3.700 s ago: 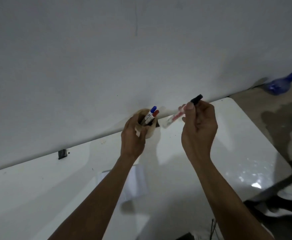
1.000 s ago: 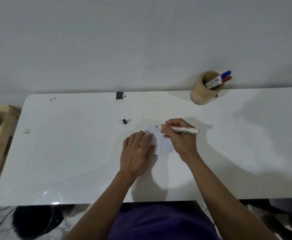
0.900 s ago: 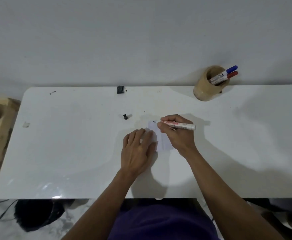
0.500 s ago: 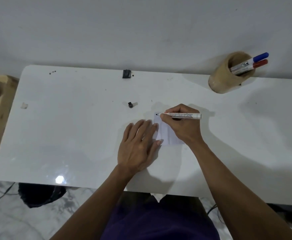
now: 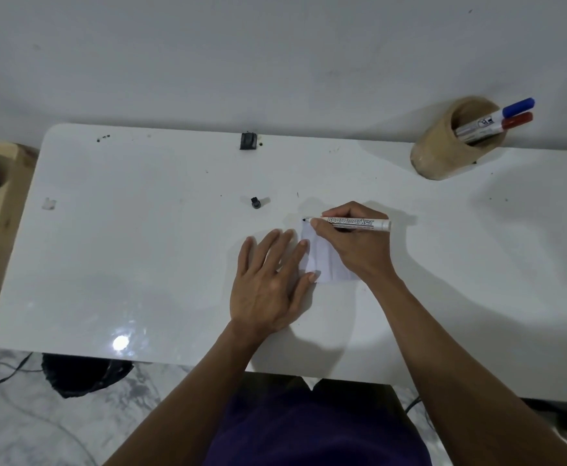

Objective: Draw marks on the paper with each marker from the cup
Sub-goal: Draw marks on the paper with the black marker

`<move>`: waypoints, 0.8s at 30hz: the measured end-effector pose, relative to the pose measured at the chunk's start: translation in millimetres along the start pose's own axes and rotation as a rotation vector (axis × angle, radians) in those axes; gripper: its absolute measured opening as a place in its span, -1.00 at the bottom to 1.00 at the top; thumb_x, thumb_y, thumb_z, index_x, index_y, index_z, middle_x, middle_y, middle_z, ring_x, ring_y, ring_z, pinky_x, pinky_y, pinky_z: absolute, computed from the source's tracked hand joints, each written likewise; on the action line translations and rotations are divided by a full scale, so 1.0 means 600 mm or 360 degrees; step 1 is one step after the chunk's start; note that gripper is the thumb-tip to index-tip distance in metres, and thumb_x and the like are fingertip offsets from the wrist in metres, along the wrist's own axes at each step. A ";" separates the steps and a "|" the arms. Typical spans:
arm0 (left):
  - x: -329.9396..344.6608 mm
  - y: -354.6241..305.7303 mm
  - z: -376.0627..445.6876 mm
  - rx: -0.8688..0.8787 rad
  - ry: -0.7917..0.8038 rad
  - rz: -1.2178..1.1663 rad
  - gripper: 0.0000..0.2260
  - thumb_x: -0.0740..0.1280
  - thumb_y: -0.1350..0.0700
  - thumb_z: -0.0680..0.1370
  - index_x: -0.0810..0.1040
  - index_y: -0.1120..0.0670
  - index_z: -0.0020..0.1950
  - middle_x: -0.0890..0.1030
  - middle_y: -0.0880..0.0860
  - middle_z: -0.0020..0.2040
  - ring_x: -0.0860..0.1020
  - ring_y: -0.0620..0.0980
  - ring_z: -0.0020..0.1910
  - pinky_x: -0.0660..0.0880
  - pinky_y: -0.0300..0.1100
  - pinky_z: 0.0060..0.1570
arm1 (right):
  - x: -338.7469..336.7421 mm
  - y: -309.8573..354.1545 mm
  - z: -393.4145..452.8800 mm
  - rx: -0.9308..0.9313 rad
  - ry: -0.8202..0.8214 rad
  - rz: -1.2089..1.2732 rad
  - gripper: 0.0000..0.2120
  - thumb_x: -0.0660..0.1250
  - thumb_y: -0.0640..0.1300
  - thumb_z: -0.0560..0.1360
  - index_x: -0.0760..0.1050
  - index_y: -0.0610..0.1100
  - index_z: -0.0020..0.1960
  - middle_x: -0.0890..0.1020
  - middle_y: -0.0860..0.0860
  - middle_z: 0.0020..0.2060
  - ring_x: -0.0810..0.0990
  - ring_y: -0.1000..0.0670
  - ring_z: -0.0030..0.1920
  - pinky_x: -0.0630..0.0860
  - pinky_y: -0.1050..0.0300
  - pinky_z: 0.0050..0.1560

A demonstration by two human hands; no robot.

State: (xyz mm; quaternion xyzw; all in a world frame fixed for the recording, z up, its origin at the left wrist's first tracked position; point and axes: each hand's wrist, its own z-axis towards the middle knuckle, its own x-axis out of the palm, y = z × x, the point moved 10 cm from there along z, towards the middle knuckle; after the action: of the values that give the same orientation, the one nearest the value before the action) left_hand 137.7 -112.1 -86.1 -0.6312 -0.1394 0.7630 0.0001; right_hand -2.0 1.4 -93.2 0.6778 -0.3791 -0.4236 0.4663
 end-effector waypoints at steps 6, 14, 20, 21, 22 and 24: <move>-0.003 -0.001 -0.001 0.0001 -0.0040 -0.0008 -0.54 0.25 -0.19 0.62 0.52 0.03 0.42 0.52 0.10 0.45 0.42 0.13 0.49 0.29 0.22 0.44 | 0.003 0.001 0.000 0.0010 0.0050 -0.0040 -0.87 0.59 -0.28 0.39 0.65 -0.28 -0.19 0.70 0.00 -0.31 0.63 0.19 -0.32 0.52 0.35 -0.28; -0.001 -0.001 -0.002 0.0018 -0.0042 -0.0015 -0.53 0.26 -0.20 0.61 0.52 0.03 0.42 0.51 0.10 0.45 0.42 0.13 0.49 0.28 0.23 0.44 | 0.003 0.002 0.000 -0.0009 0.0054 -0.0062 -0.87 0.59 -0.30 0.39 0.64 -0.29 -0.20 0.70 -0.03 -0.32 0.62 0.22 -0.34 0.49 0.37 -0.29; -0.007 -0.005 -0.001 0.0036 -0.0063 -0.0029 -0.54 0.25 -0.19 0.61 0.53 0.03 0.41 0.53 0.10 0.44 0.44 0.14 0.47 0.29 0.21 0.44 | 0.001 0.008 0.000 0.0048 0.0062 -0.0045 -0.87 0.60 -0.25 0.38 0.64 -0.21 -0.21 0.72 -0.06 -0.29 0.70 0.05 -0.26 0.59 0.20 -0.23; -0.010 -0.006 0.000 0.0037 -0.0072 -0.0043 -0.54 0.26 -0.19 0.61 0.54 0.03 0.41 0.53 0.10 0.43 0.44 0.14 0.46 0.30 0.21 0.44 | -0.003 0.009 0.001 0.0105 0.0053 0.0024 -0.86 0.60 -0.24 0.38 0.63 -0.19 -0.19 0.73 -0.09 -0.27 0.73 -0.03 -0.23 0.63 0.13 -0.21; -0.012 -0.006 0.000 0.0036 -0.0075 -0.0055 -0.54 0.26 -0.20 0.61 0.54 0.03 0.40 0.54 0.10 0.43 0.44 0.14 0.46 0.30 0.21 0.44 | -0.009 0.011 0.001 0.0166 0.0035 0.0122 -0.84 0.60 -0.25 0.38 0.61 -0.18 -0.18 0.73 -0.12 -0.26 0.74 -0.08 -0.21 0.64 0.09 -0.22; -0.015 -0.005 0.003 0.0025 -0.0061 -0.0075 -0.55 0.24 -0.20 0.62 0.54 0.02 0.40 0.55 0.09 0.42 0.45 0.13 0.45 0.31 0.19 0.44 | -0.023 0.025 -0.003 0.0234 -0.0015 0.0310 -0.80 0.59 -0.28 0.39 0.57 -0.17 -0.15 0.72 -0.14 -0.23 0.74 -0.08 -0.23 0.63 0.10 -0.28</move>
State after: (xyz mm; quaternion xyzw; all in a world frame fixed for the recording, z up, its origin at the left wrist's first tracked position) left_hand 137.5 -111.3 -76.5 -0.6130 -0.1482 0.7758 0.0203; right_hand -7.1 10.6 -75.7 0.6680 -0.4754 -0.3506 0.4526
